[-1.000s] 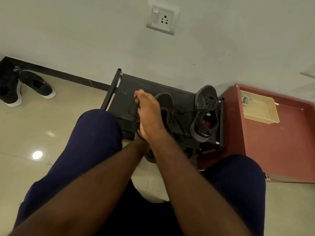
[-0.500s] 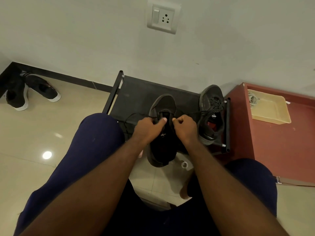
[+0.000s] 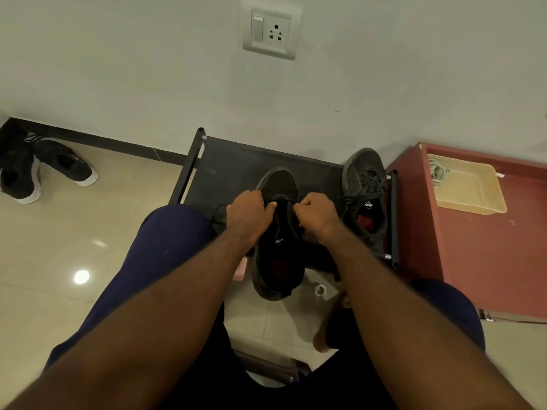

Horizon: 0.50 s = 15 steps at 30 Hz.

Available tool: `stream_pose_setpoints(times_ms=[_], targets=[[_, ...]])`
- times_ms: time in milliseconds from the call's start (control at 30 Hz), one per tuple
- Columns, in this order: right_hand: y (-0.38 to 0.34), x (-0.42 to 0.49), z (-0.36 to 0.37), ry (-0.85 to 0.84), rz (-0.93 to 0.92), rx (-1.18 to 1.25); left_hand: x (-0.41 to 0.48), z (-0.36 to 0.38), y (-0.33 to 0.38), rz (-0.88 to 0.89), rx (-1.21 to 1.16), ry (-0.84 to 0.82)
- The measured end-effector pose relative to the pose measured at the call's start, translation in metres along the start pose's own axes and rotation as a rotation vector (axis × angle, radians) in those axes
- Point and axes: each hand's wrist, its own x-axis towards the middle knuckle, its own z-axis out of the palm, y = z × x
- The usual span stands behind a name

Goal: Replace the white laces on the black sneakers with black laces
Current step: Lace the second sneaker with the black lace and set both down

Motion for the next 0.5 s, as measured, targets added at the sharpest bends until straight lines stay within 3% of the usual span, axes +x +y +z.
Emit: stream_pose_setpoints(times_ms=[133,367,500], targets=[[0.005,0.004,-0.001,-0.045,0.102,0.158,0.007,0.000,0.003,-0.048,-0.042,-0.067],[0.009,0.003,0.006,0.020,-0.034,-0.004,0.012,-0.001,-0.003,-0.075,-0.128,-0.200],[0.012,0.002,0.004,-0.008,0.080,0.239,0.021,-0.013,-0.003,0.011,-0.165,-0.267]])
